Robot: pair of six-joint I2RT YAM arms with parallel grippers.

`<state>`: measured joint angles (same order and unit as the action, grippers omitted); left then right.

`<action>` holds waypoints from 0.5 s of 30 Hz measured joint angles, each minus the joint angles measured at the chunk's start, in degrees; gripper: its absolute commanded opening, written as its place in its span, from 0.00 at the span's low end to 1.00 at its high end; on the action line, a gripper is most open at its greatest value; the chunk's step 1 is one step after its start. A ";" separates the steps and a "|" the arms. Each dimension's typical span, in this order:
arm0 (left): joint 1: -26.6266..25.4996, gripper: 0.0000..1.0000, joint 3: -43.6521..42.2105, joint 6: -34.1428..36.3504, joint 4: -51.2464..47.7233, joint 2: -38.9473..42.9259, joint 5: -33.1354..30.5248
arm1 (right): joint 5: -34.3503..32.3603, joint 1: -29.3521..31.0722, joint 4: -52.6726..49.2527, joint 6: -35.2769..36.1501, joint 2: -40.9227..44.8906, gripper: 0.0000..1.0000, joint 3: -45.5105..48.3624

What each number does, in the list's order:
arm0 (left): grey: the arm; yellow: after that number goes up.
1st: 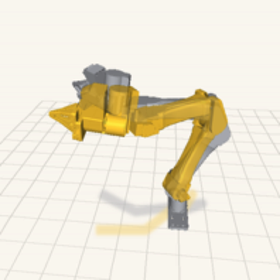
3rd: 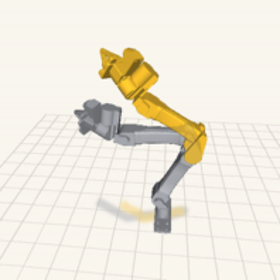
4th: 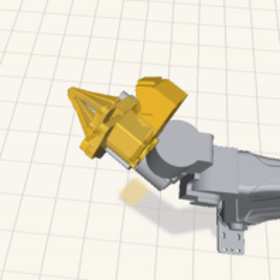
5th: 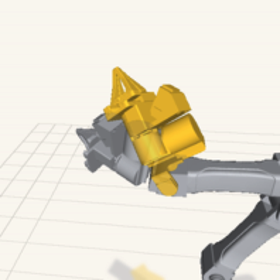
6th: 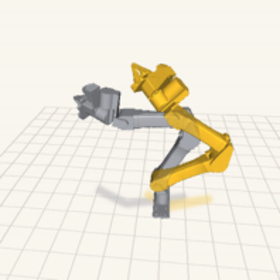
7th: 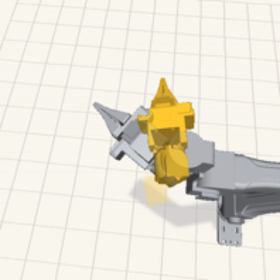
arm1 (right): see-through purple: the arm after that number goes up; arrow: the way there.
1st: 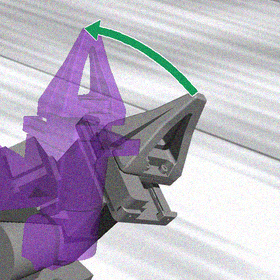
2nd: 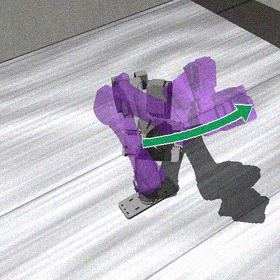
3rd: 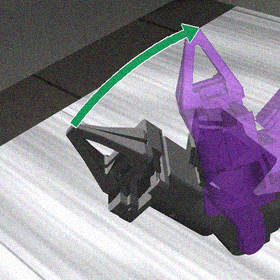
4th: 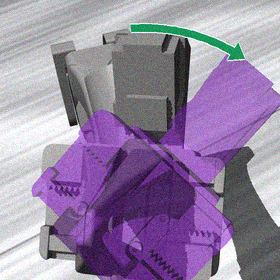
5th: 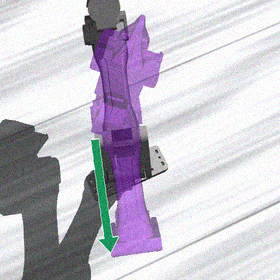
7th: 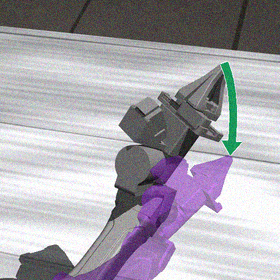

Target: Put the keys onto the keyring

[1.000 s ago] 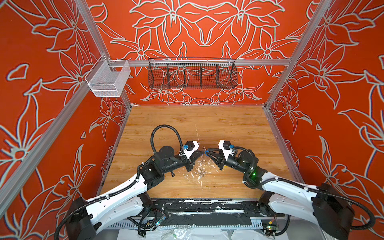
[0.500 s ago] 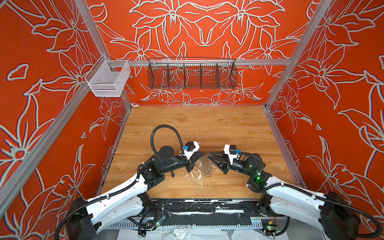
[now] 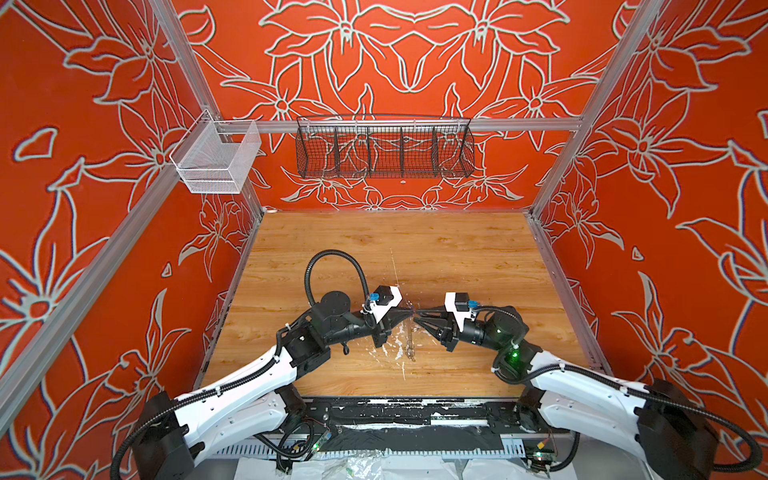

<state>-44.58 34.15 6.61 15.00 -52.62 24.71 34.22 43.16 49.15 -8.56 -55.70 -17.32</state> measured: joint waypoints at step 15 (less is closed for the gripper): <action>0.35 0.00 0.46 0.42 -0.76 -0.79 1.27 | 1.86 0.11 0.85 0.39 -1.20 0.08 -0.85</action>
<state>-44.23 34.61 7.03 14.24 -53.41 25.98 36.07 43.27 50.00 -8.16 -56.90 -18.17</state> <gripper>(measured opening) 0.047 0.109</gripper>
